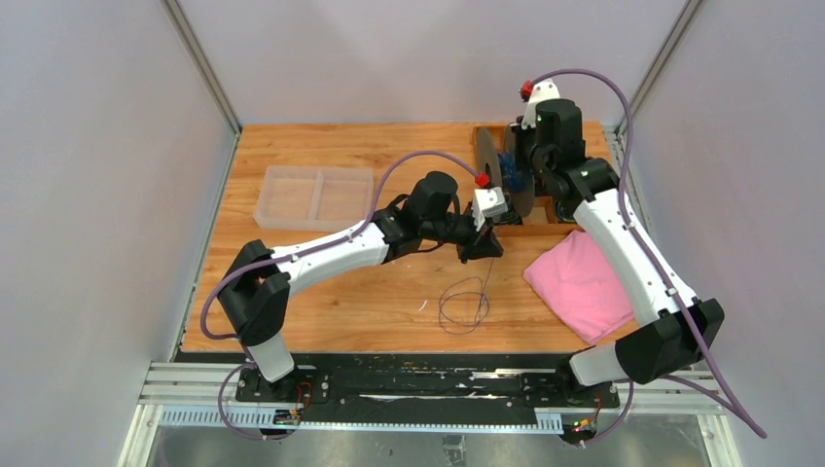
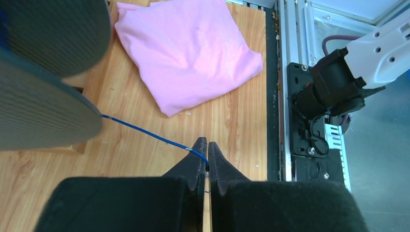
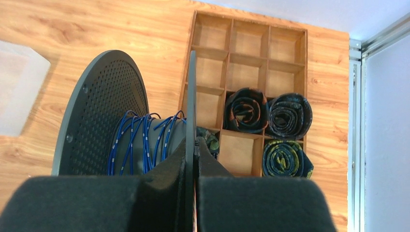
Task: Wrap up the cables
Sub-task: Wrap the cable around the cable reel.
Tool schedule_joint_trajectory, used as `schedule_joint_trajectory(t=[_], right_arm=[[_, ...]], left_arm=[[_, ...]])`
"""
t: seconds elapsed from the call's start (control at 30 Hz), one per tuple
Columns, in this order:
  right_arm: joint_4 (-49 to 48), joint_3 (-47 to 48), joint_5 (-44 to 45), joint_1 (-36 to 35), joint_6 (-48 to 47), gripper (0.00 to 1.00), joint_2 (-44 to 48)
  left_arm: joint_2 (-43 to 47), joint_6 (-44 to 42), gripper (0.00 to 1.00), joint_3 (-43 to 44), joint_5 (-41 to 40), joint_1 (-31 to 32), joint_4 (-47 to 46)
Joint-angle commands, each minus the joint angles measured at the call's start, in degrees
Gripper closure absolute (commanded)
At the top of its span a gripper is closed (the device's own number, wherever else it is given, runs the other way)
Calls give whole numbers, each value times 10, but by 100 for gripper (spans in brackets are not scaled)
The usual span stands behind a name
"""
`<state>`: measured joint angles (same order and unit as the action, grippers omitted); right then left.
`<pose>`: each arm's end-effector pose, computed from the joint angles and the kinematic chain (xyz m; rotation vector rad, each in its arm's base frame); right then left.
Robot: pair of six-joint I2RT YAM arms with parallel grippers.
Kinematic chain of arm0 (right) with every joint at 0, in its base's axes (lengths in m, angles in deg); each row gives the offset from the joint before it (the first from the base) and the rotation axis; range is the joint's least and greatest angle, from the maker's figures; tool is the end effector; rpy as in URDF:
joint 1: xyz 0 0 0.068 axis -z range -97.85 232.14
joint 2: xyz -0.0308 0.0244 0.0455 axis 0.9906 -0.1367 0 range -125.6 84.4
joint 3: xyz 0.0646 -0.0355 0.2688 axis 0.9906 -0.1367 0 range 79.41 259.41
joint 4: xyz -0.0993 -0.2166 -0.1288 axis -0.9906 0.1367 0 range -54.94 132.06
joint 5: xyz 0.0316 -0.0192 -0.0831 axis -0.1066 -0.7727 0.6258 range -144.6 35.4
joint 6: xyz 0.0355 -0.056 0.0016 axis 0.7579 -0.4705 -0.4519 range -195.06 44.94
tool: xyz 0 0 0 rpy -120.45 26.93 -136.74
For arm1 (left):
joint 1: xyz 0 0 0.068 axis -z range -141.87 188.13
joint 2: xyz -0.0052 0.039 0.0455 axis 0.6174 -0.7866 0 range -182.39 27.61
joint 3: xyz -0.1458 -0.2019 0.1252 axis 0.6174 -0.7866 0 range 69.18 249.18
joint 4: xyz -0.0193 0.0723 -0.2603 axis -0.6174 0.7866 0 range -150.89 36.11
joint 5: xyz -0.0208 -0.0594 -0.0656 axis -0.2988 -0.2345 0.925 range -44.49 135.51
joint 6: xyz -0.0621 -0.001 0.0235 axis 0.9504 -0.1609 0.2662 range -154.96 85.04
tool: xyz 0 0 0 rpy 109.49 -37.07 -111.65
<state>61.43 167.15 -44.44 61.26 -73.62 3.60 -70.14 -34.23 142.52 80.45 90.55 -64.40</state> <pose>0.3222 0.1128 0.4288 -0.2033 1.8944 0.0946 0.2340 -0.3535 0.2887 1.2699 1.6212 -1.1866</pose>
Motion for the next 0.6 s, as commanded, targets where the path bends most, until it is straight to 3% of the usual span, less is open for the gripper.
schedule_joint_trajectory(t=[0.0, 0.23, 0.57], right_arm=[[-105, -42, 47, -18, -36, 99, 16], [-143, -115, 53, -28, -74, 99, 45], [-145, -187, 0, -35, -92, 99, 92]], left_arm=[[9, -31, 97, 78, 24, 9, 121], [0, -68, 100, 178, 2, 6, 251], [-13, -29, 96, 242, 8, -52, 307]])
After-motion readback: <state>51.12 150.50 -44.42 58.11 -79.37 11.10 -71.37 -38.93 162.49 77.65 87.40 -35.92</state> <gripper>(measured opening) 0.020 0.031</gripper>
